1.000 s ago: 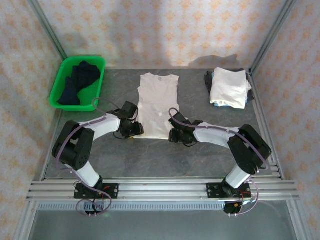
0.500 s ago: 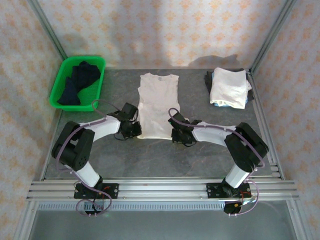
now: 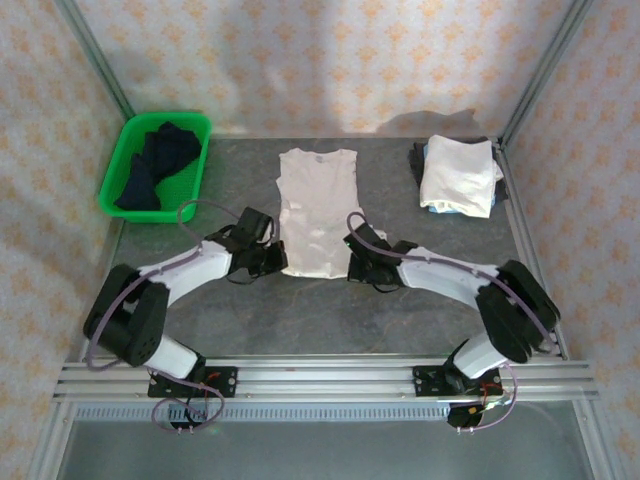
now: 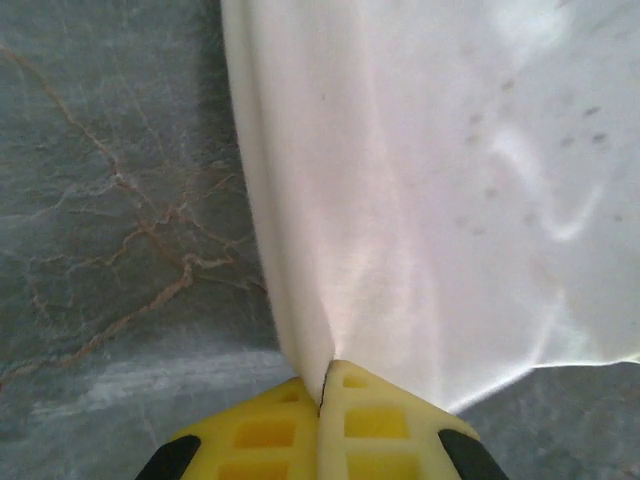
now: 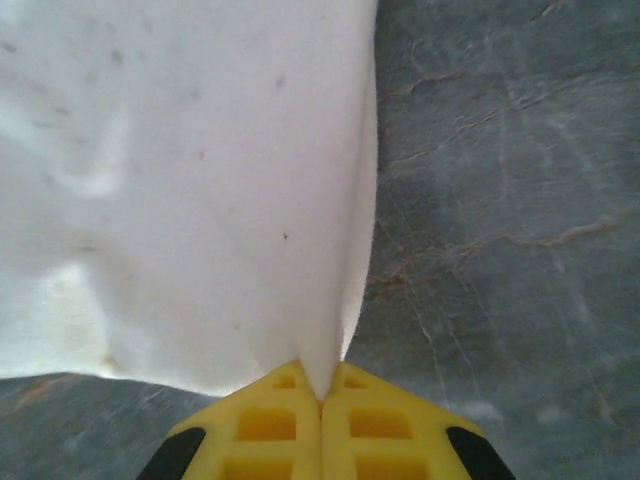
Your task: Fold and stack the t-shirts
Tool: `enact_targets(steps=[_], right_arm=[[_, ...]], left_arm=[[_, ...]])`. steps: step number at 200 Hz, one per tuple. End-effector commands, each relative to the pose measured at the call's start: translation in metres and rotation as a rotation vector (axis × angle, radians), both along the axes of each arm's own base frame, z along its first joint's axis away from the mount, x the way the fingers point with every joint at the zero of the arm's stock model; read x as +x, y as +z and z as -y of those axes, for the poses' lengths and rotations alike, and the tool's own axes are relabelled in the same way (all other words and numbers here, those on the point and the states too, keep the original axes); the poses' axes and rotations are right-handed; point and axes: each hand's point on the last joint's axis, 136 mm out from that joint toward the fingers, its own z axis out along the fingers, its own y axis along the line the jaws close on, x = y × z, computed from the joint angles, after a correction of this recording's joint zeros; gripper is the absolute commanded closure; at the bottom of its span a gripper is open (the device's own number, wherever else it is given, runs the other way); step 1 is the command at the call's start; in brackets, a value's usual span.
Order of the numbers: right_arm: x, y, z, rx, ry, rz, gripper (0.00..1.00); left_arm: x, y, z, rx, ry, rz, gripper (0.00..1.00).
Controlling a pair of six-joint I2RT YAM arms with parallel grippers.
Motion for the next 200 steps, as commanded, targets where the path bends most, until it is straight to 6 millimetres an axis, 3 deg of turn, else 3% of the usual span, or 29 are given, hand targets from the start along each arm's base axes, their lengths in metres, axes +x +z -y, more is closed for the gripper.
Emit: enact_targets(steps=[1, 64, 100, 137, 200], right_arm=[[-0.011, 0.013, 0.014, -0.01, -0.003, 0.028, 1.0], [-0.033, 0.086, 0.012, 0.166, 0.031, 0.122, 1.0], [-0.023, 0.114, 0.009, 0.163, 0.028, 0.171, 1.0], [0.0, 0.148, 0.003, 0.152, 0.017, 0.263, 1.0], [0.051, 0.146, -0.013, 0.152, 0.004, 0.235, 1.0]], left_arm=[[-0.016, 0.01, -0.007, 0.003, -0.017, 0.016, 1.0], [-0.037, 0.079, -0.006, -0.047, -0.032, 0.173, 1.0], [-0.034, 0.104, -0.008, -0.049, -0.018, 0.217, 1.0], [-0.013, 0.13, -0.016, 0.001, 0.037, 0.28, 1.0], [0.04, 0.143, -0.039, 0.002, 0.213, 0.318, 1.0]])
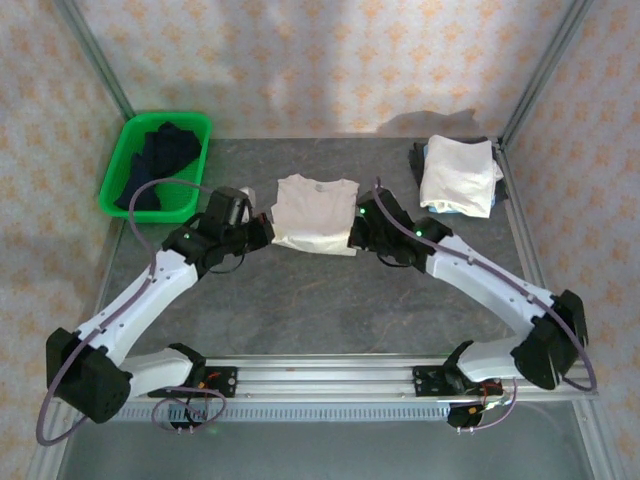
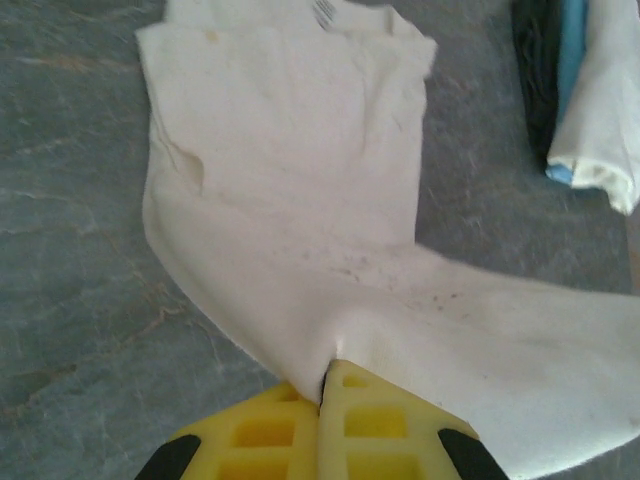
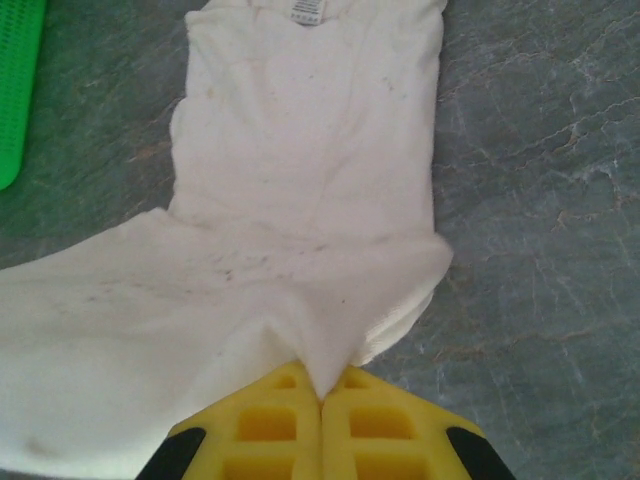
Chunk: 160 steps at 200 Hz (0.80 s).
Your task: Fold and stack the t-shirts
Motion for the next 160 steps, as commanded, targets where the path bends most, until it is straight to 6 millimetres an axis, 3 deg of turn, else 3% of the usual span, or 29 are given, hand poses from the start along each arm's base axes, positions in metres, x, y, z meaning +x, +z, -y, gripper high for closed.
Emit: enact_targets(steps=[1, 60, 97, 123, 160], right_arm=[[0.019, 0.011, -0.001, 0.01, 0.003, 0.03, 1.0], [0.067, 0.019, -0.001, 0.043, -0.017, 0.024, 1.0], [0.106, 0.0, 0.009, 0.029, -0.067, -0.039, 1.0], [0.138, -0.025, 0.004, 0.04, -0.052, -0.115, 1.0], [0.185, -0.06, 0.009, 0.008, -0.077, -0.166, 0.97]], left_arm=[[0.026, 0.011, -0.013, -0.006, 0.094, 0.04, 1.0], [0.08, 0.016, -0.02, 0.008, 0.144, 0.034, 1.0], [0.123, 0.008, -0.023, 0.025, 0.16, 0.01, 1.0], [0.158, -0.008, -0.03, 0.055, 0.19, -0.037, 1.0], [0.205, -0.055, -0.038, 0.099, 0.205, -0.143, 0.98]])
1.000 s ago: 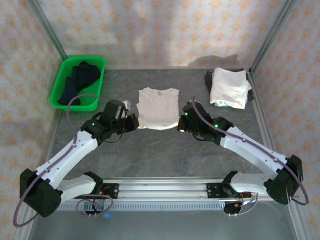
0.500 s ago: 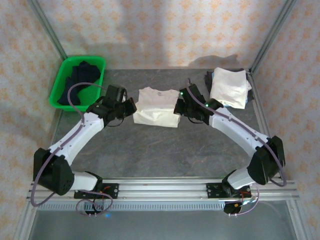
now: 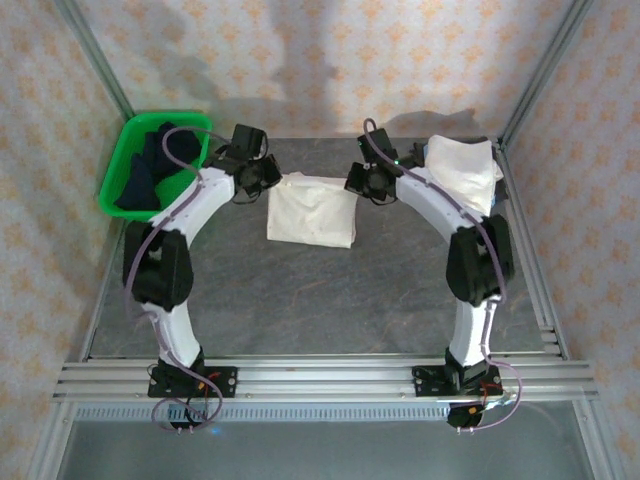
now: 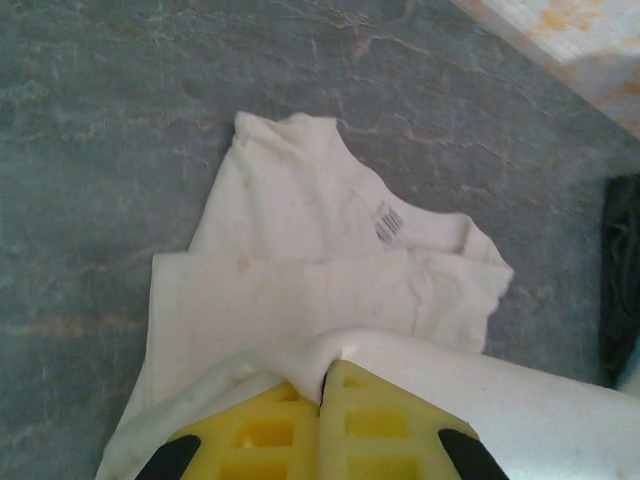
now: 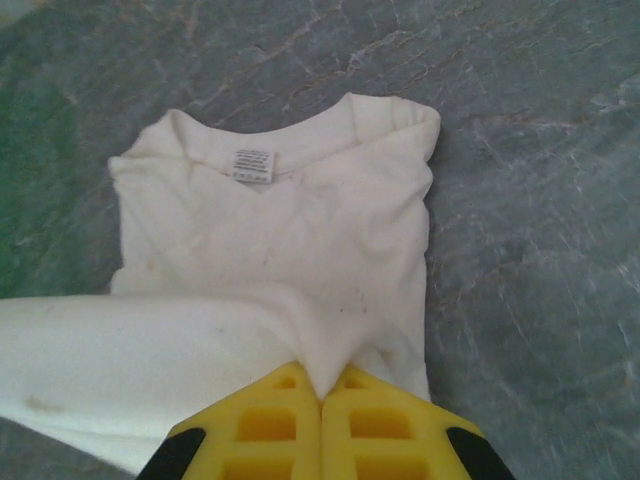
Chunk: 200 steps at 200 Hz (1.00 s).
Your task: Fold and stack the t-shirts
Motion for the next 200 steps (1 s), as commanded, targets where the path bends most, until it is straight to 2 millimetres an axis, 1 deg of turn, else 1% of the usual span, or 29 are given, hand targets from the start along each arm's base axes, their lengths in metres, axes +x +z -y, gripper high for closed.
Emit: enact_targets(steps=[1, 6, 10, 13, 18, 30, 40, 56, 62, 67, 75, 90, 100, 107, 115, 123, 136, 145, 154, 163, 172, 179, 186, 192, 200], right_arm=[[0.019, -0.015, 0.007, -0.031, 0.009, -0.041, 0.97], [0.025, -0.02, 0.008, -0.035, 0.007, -0.041, 0.96], [0.031, -0.022, 0.01, -0.042, -0.002, -0.04, 0.96], [0.035, -0.023, 0.012, -0.046, -0.009, -0.041, 0.97], [0.042, -0.027, 0.014, -0.047, -0.016, -0.046, 1.0], [0.057, -0.034, 0.014, -0.029, -0.007, -0.056, 1.0], [0.068, -0.038, 0.016, -0.03, -0.014, -0.067, 1.0], [0.084, -0.044, 0.02, -0.057, -0.02, -0.065, 0.96], [0.088, -0.048, 0.021, -0.068, -0.024, -0.069, 0.91], [0.091, -0.05, 0.021, -0.07, -0.024, -0.069, 0.84], [0.095, -0.055, 0.022, -0.074, -0.026, -0.08, 0.72], [0.102, -0.058, 0.028, -0.096, -0.04, -0.09, 0.66], [0.107, -0.053, 0.035, -0.127, -0.059, -0.075, 0.59], [0.109, -0.049, 0.038, -0.142, -0.064, -0.061, 0.57], [0.11, -0.04, 0.036, -0.136, -0.058, -0.042, 0.57], [0.109, -0.033, 0.034, -0.128, -0.055, -0.021, 0.58], [0.106, -0.023, 0.019, -0.114, -0.014, 0.036, 0.58], [0.105, -0.021, 0.007, -0.099, 0.016, 0.072, 0.58], [0.104, -0.024, -0.003, -0.079, 0.044, 0.084, 0.59], [0.107, -0.034, -0.009, -0.07, 0.052, 0.075, 0.62], [0.11, -0.046, -0.01, -0.076, 0.051, 0.048, 0.66], [0.113, -0.055, -0.012, -0.081, 0.058, 0.032, 0.68], [0.116, -0.063, -0.013, -0.087, 0.057, 0.02, 0.69], [0.117, -0.071, -0.013, -0.093, 0.056, -0.001, 0.71], [0.117, -0.076, -0.018, -0.079, 0.07, -0.016, 0.73]], left_arm=[[0.022, -0.022, -0.018, 0.058, 0.027, -0.056, 0.98], [0.027, -0.027, -0.018, 0.057, 0.025, -0.069, 0.96], [0.032, -0.029, -0.019, 0.056, 0.024, -0.075, 0.97], [0.036, -0.032, -0.018, 0.053, 0.02, -0.08, 1.0], [0.042, -0.036, -0.02, 0.05, 0.02, -0.086, 1.0], [0.057, -0.043, -0.022, 0.045, 0.023, -0.091, 1.0], [0.069, -0.048, -0.02, 0.025, 0.006, -0.098, 1.0], [0.083, -0.06, -0.025, 0.023, 0.011, -0.132, 1.0], [0.088, -0.065, -0.025, 0.019, 0.003, -0.141, 0.92], [0.091, -0.068, -0.026, 0.02, 0.005, -0.148, 0.84], [0.094, -0.074, -0.03, 0.026, 0.012, -0.167, 0.78], [0.099, -0.077, -0.033, 0.034, 0.009, -0.172, 0.59], [0.101, -0.074, -0.037, 0.048, 0.016, -0.162, 0.57], [0.102, -0.07, -0.04, 0.054, 0.021, -0.152, 0.57], [0.101, -0.063, -0.043, 0.07, 0.029, -0.144, 0.56], [0.099, -0.057, -0.042, 0.081, 0.021, -0.132, 0.56], [0.095, -0.049, -0.037, 0.109, 0.01, -0.107, 0.56], [0.092, -0.046, -0.024, 0.138, -0.04, -0.085, 0.56], [0.088, -0.046, -0.008, 0.15, -0.081, -0.075, 0.56], [0.086, -0.052, 0.006, 0.157, -0.12, -0.079, 0.56], [0.086, -0.062, 0.015, 0.162, -0.139, -0.09, 0.57], [0.088, -0.073, 0.017, 0.159, -0.139, -0.111, 0.57], [0.09, -0.081, 0.02, 0.147, -0.144, -0.123, 0.58], [0.092, -0.091, 0.02, 0.144, -0.14, -0.142, 0.59], [0.095, -0.101, 0.019, 0.145, -0.13, -0.154, 0.59]])
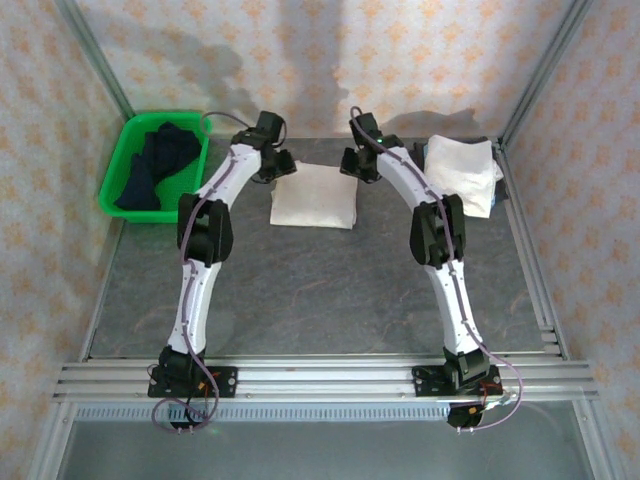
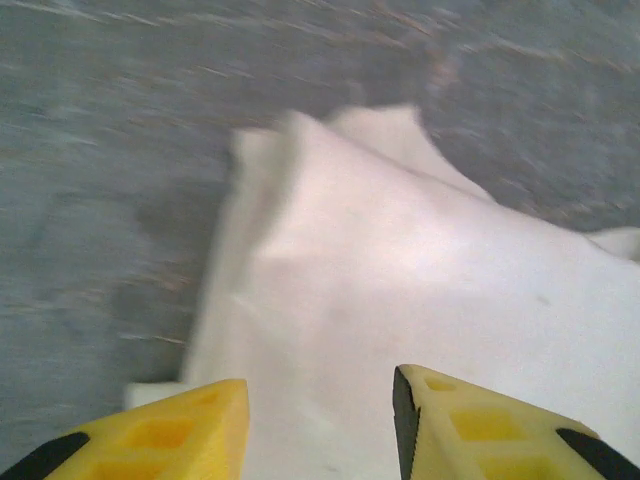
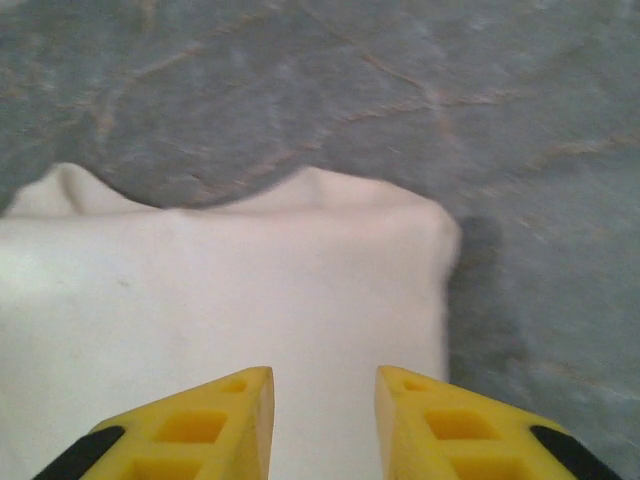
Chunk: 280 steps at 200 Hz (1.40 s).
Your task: Fold and stack the t-shirts
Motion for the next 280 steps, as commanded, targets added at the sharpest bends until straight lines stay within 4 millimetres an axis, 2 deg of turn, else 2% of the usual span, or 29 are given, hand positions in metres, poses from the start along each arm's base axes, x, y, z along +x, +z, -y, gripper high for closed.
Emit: enact_targets(steps=[1, 36, 65, 81, 99, 123, 138, 155, 168, 183, 191, 208, 229, 242, 255, 280], right_arm=[[0.008, -0.022, -0.006, 0.0, 0.017, -0.033, 0.73], [-0.006, -0.046, -0.017, -0.009, 0.044, -0.091, 0.74], [-0.034, -0.061, -0.03, -0.058, 0.097, -0.121, 0.76], [-0.049, -0.068, -0.025, -0.081, 0.084, -0.151, 0.77], [-0.079, -0.079, -0.024, -0.094, 0.088, -0.181, 0.77], [-0.136, -0.089, -0.035, -0.106, 0.134, -0.207, 0.78], [-0.169, -0.087, -0.039, -0.121, 0.147, -0.221, 0.79], [-0.213, -0.078, -0.054, -0.105, 0.194, -0.23, 0.79], [-0.246, -0.063, -0.067, -0.096, 0.24, -0.222, 0.77], [-0.26, -0.039, -0.071, -0.038, 0.234, -0.197, 0.76], [-0.262, -0.023, -0.069, -0.004, 0.225, -0.167, 0.75], [-0.252, 0.005, -0.053, -0.035, 0.187, -0.074, 0.7], [-0.218, 0.026, -0.024, -0.086, 0.115, 0.02, 0.67], [-0.195, 0.025, -0.009, -0.084, 0.068, 0.037, 0.67], [-0.17, 0.019, -0.004, -0.066, 0.054, 0.037, 0.66], [-0.132, 0.005, -0.021, -0.039, 0.107, 0.032, 0.6]], left_arm=[[0.009, -0.023, 0.0, 0.021, -0.011, -0.021, 0.59], [0.031, -0.054, -0.005, -0.014, 0.021, -0.008, 0.6], [0.038, -0.071, -0.012, -0.01, 0.03, -0.019, 0.59], [0.039, -0.072, -0.014, -0.027, 0.029, -0.019, 0.58], [0.039, -0.066, -0.008, -0.046, -0.008, -0.011, 0.54], [0.035, -0.054, 0.0, -0.062, -0.07, -0.002, 0.51], [0.031, -0.044, 0.005, -0.063, -0.102, 0.001, 0.5], [0.025, -0.031, 0.02, -0.079, -0.164, 0.015, 0.49], [0.016, -0.026, 0.034, -0.085, -0.229, 0.009, 0.48], [0.003, -0.023, 0.05, -0.094, -0.29, -0.01, 0.48], [-0.003, -0.022, 0.056, -0.101, -0.303, -0.021, 0.48], [-0.012, -0.013, 0.064, -0.139, -0.325, -0.024, 0.48], [-0.018, 0.008, 0.06, -0.134, -0.314, -0.001, 0.42], [-0.021, 0.028, 0.057, -0.126, -0.313, 0.031, 0.38], [-0.025, 0.042, 0.052, -0.117, -0.301, 0.049, 0.37], [-0.035, 0.065, 0.044, -0.116, -0.274, 0.075, 0.37]])
